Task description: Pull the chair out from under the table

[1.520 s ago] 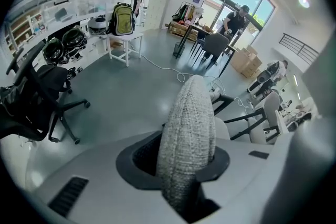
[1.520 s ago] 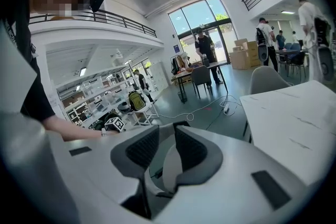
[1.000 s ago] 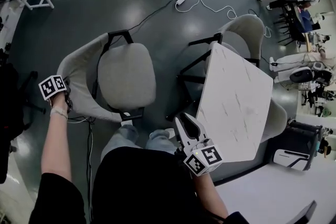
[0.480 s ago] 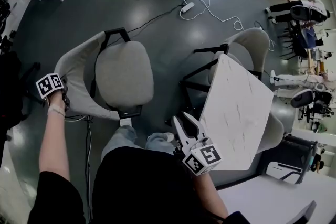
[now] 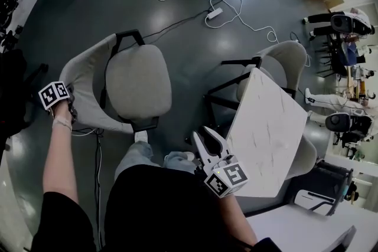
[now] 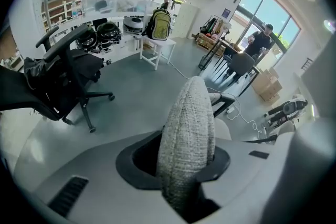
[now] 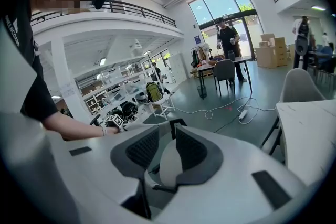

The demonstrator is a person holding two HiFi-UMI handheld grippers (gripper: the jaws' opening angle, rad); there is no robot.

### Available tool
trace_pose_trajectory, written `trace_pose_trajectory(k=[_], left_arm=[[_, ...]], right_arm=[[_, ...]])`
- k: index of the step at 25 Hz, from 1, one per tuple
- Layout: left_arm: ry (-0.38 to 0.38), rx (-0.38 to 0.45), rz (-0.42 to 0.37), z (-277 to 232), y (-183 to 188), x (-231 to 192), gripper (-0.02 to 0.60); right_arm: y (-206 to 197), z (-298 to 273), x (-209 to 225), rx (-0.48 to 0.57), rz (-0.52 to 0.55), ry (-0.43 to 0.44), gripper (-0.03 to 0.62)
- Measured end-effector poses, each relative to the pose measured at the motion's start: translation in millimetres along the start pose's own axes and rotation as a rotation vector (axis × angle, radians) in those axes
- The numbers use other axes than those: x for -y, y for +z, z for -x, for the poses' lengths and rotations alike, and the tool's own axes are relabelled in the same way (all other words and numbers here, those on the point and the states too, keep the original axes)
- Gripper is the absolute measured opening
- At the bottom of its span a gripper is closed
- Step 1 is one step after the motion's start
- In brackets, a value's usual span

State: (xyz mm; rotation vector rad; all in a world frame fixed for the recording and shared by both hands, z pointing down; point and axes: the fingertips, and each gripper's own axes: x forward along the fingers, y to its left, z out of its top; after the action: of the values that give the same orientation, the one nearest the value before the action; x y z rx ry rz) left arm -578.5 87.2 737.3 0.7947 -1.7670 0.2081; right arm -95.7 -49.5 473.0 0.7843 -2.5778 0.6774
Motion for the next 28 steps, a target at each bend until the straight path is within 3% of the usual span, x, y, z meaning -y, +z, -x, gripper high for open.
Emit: trace_pose_trajectory(k=[14,20,24,28], left_arm=[[0.029,-0.031,-0.016,0.6,-4.5,-4.1,0.15],[0.083,-0.036,-0.077,0.4,-6.6,-5.4,0.184],[0.166,0.014,-0.153,11.9,-4.0,-4.7,0.206],[0.227,0.119,-0.215,35.3,4.4,0.1,0.204]], right_arm=[[-1.6,6.8,4.6,0.005,-0.01,-0.008,0.106],[-8.9,10.7,6.8,0.011,-0.025,-0.017,0.106],[-8.1,15.3,6.8,0.019,-0.029,-0.016,0.106],[-8.1,23.7,8.2,0.038,-0.044,-0.032,0.106]])
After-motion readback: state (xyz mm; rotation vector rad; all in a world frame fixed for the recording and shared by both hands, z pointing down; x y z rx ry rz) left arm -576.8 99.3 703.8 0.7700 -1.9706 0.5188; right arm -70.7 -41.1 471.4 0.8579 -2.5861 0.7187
